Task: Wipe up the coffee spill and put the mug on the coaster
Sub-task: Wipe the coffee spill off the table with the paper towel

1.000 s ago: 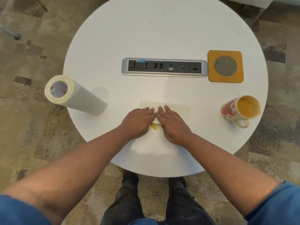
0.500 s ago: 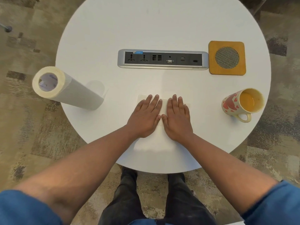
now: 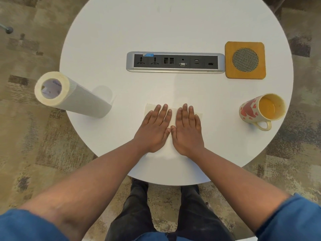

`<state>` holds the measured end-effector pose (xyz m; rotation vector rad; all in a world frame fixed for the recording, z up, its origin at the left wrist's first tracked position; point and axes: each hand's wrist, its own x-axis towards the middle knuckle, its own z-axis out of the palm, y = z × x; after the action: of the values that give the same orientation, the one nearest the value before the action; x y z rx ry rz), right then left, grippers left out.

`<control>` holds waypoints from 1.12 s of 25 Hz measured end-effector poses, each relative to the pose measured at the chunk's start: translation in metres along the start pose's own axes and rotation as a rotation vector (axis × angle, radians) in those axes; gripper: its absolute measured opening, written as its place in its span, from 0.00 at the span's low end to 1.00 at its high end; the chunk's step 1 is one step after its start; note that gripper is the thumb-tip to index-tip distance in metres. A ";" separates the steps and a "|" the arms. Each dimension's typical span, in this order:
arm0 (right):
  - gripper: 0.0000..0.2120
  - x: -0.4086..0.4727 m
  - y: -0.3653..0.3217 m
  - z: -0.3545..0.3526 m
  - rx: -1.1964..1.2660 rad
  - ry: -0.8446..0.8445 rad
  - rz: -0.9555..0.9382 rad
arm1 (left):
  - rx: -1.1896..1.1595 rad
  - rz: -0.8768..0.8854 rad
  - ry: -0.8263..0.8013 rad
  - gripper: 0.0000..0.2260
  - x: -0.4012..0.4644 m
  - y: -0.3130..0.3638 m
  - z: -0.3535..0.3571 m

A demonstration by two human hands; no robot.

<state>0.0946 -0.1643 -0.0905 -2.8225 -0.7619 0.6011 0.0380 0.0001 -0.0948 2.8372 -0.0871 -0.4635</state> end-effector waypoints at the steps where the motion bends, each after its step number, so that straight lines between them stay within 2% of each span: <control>1: 0.32 0.001 0.000 0.000 -0.001 -0.001 0.001 | -0.002 -0.003 -0.004 0.28 0.000 0.001 -0.001; 8: 0.32 -0.004 -0.002 0.002 0.007 -0.032 -0.013 | -0.027 -0.052 -0.026 0.28 -0.007 0.004 0.002; 11: 0.33 -0.011 -0.006 -0.002 0.049 0.010 0.041 | -0.082 -0.033 -0.013 0.29 -0.010 0.004 -0.001; 13: 0.36 -0.023 -0.015 -0.005 0.078 0.050 0.117 | -0.127 -0.046 0.093 0.29 -0.015 -0.002 -0.004; 16: 0.40 -0.036 -0.039 -0.003 0.212 0.010 0.242 | -0.163 -0.167 0.261 0.28 -0.029 -0.020 -0.003; 19: 0.45 -0.026 -0.059 0.000 0.353 -0.010 0.389 | -0.179 -0.281 0.334 0.27 -0.040 -0.043 0.000; 22: 0.49 -0.008 -0.071 0.000 0.381 0.003 0.465 | -0.176 -0.283 0.373 0.24 -0.042 -0.060 0.003; 24: 0.48 -0.002 -0.077 0.003 0.311 -0.002 0.424 | -0.143 -0.257 0.384 0.23 -0.043 -0.063 0.005; 28: 0.37 0.002 -0.089 0.012 0.205 0.023 0.311 | -0.129 -0.303 0.369 0.24 -0.043 -0.062 0.006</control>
<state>0.0515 -0.0863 -0.0799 -2.7656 -0.2389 0.6474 -0.0033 0.0631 -0.1037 2.7622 0.4313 0.0051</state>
